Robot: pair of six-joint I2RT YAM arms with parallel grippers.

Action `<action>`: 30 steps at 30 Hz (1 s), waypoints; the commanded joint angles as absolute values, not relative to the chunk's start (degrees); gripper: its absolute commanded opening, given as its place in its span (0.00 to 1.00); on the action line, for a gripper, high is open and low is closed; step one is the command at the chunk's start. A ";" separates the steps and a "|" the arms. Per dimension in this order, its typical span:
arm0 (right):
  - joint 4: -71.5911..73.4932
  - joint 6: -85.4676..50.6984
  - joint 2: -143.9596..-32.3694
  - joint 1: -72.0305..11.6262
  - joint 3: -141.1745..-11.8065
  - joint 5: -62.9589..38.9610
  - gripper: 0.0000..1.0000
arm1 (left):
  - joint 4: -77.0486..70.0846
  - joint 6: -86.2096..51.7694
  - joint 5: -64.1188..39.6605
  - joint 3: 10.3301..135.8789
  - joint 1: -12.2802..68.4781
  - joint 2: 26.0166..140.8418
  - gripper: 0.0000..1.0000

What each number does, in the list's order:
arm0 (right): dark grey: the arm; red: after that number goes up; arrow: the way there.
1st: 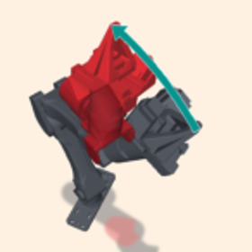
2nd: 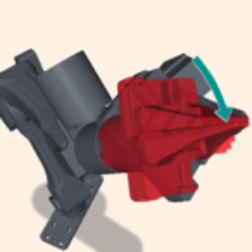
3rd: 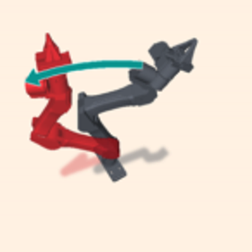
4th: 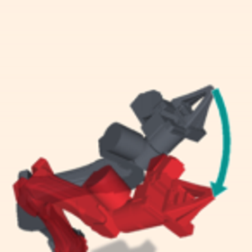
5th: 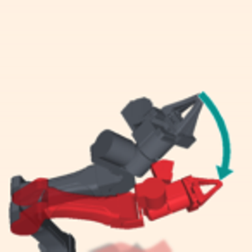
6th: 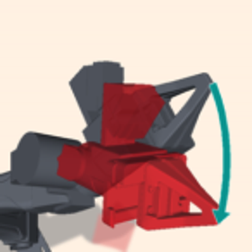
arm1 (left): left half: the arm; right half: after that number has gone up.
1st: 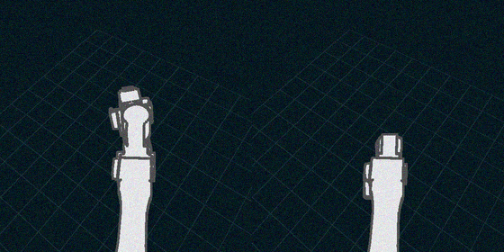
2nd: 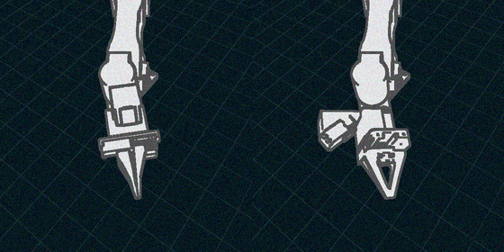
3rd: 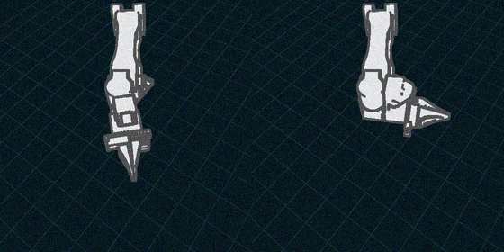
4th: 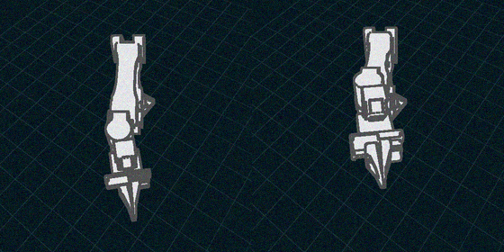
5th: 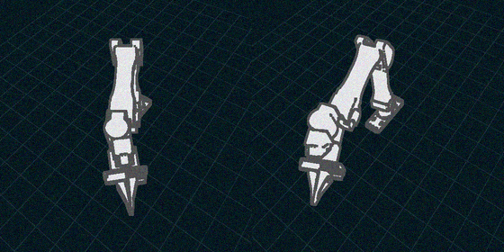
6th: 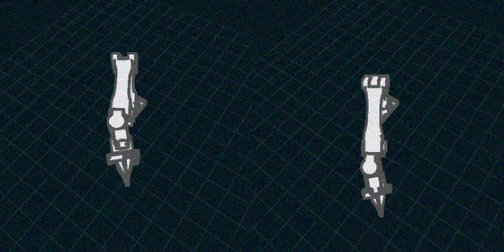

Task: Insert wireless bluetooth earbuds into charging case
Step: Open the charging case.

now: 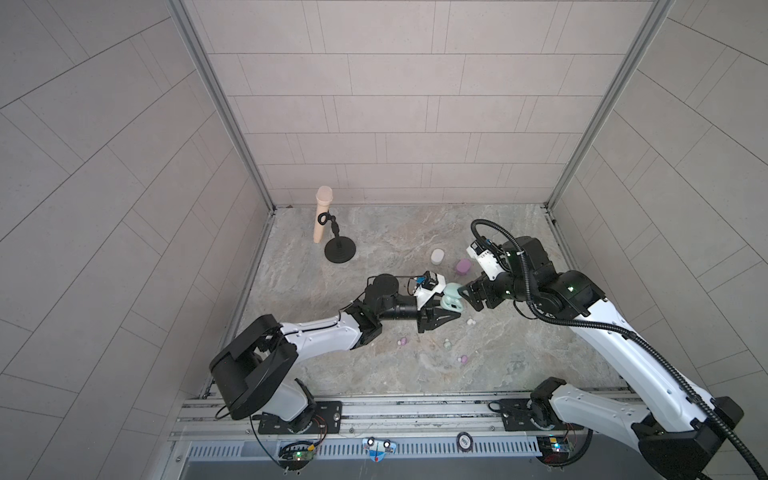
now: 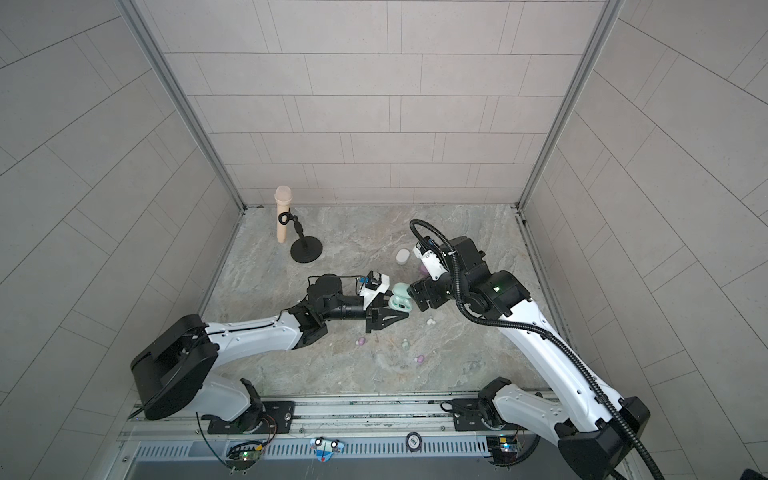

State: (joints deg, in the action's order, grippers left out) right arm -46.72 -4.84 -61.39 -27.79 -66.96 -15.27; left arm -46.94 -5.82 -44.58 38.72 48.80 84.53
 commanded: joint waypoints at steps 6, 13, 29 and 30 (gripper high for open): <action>-46.06 -5.49 -61.97 -26.79 -68.47 -16.03 0.94 | -50.67 -5.63 -45.91 37.44 49.98 84.89 0.01; -49.32 -4.95 -60.94 -26.76 -69.42 -20.22 0.98 | -54.81 -8.74 -46.02 37.70 47.62 86.68 0.01; -55.51 -9.70 -57.16 -26.81 -70.63 -22.60 0.99 | -56.13 -8.88 -44.59 36.57 42.58 85.96 0.01; -55.80 -10.81 -56.59 -26.76 -69.90 -21.97 1.00 | -56.14 -8.88 -44.31 36.28 41.96 85.75 0.01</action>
State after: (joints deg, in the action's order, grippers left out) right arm -52.69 -8.23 -58.46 -26.94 -69.87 -22.52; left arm -53.47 -8.38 -44.80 37.34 43.11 86.52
